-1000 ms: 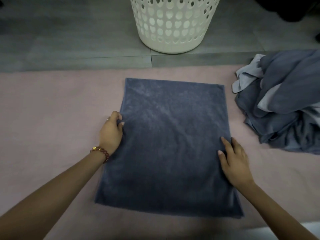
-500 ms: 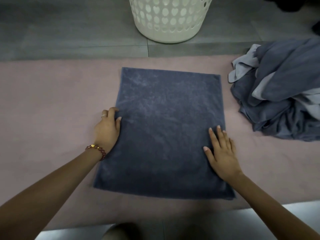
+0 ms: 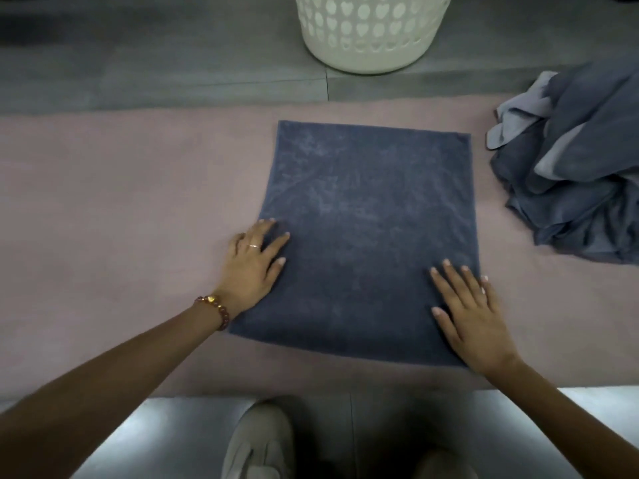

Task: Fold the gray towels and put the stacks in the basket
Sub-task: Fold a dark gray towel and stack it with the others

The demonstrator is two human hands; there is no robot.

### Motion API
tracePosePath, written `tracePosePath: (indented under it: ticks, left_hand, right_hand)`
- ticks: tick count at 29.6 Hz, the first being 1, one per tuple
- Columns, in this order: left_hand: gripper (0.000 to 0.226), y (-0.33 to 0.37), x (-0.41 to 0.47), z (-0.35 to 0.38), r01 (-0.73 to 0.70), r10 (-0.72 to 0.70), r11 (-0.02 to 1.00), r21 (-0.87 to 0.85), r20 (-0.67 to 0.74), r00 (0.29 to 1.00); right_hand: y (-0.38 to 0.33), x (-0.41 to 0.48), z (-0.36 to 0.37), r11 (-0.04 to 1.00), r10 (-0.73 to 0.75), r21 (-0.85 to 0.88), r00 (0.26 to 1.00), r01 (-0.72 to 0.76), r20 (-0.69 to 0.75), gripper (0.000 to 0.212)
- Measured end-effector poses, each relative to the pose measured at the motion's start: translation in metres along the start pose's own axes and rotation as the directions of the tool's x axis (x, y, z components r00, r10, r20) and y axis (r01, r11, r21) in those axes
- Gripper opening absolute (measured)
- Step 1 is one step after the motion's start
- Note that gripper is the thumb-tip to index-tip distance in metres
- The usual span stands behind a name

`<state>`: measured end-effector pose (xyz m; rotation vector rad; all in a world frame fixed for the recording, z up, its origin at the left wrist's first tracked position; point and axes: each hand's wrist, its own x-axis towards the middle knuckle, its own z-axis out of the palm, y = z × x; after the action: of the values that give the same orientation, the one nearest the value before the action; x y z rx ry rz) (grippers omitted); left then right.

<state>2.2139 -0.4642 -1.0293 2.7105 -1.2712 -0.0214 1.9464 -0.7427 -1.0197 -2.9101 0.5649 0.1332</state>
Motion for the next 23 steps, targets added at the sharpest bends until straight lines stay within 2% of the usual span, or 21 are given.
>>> tracePosePath:
  ticks: [1, 2, 3, 5, 8, 11, 15, 17, 19, 21, 23]
  left_hand:
    - [0.051, 0.002, -0.016, 0.003, -0.099, 0.097, 0.995, 0.033, 0.053, 0.994]
    - [0.054, 0.003, -0.033, 0.007, -0.133, 0.128, 0.990, 0.045, 0.098, 0.987]
    - [0.055, 0.003, -0.049, 0.012, -0.109, 0.103, 0.993, 0.040, 0.129, 0.986]
    - [0.060, 0.003, -0.073, 0.017, 0.013, -0.012, 1.000, -0.007, 0.165, 0.986]
    - [0.070, 0.011, -0.088, 0.010, 0.246, -0.211, 0.947, -0.206, 0.179, 0.961]
    - [0.059, 0.029, -0.085, -0.001, 0.426, -0.437, 0.805, -0.413, 0.072, 0.896]
    - [0.061, 0.042, -0.077, -0.010, 0.549, -0.564, 0.654, -0.520, 0.148, 0.812]
    - [0.060, 0.042, -0.075, -0.011, 0.550, -0.560, 0.611, -0.570, 0.180, 0.808]
    - [0.056, 0.042, -0.079, -0.013, 0.480, -0.500, 0.627, -0.614, 0.156, 0.852]
    - [0.048, 0.041, -0.085, -0.015, 0.407, -0.434, 0.663, -0.628, 0.121, 0.893]
    - [0.038, 0.040, -0.089, -0.016, 0.362, -0.397, 0.681, -0.637, 0.095, 0.913]
  right_hand:
    - [0.001, -0.006, 0.001, 0.997, -0.073, -0.028, 0.997, 0.073, 0.033, 0.058]
    - [0.002, -0.013, 0.003, 0.993, -0.101, -0.050, 0.993, 0.105, 0.062, 0.058]
    - [0.004, -0.020, 0.006, 0.994, -0.091, -0.059, 0.992, 0.096, 0.086, 0.058]
    - [0.012, -0.034, 0.012, 0.999, -0.017, -0.049, 0.993, 0.023, 0.116, 0.060]
    - [0.012, -0.044, 0.008, 0.985, 0.148, 0.072, 0.984, -0.155, 0.095, 0.069]
    - [-0.004, -0.045, -0.002, 0.884, 0.370, 0.306, 0.929, -0.354, 0.006, 0.065]
    - [-0.012, -0.041, -0.014, 0.658, 0.539, 0.539, 0.829, -0.526, 0.152, 0.064]
    - [-0.013, -0.039, -0.018, 0.590, 0.555, 0.599, 0.811, -0.541, 0.185, 0.062]
    - [-0.013, -0.039, -0.019, 0.542, 0.581, 0.619, 0.786, -0.568, 0.213, 0.062]
    - [-0.011, -0.041, -0.018, 0.543, 0.610, 0.576, 0.758, -0.612, 0.231, 0.060]
    - [-0.005, -0.040, -0.018, 0.583, 0.581, 0.499, 0.758, -0.641, 0.295, 0.047]
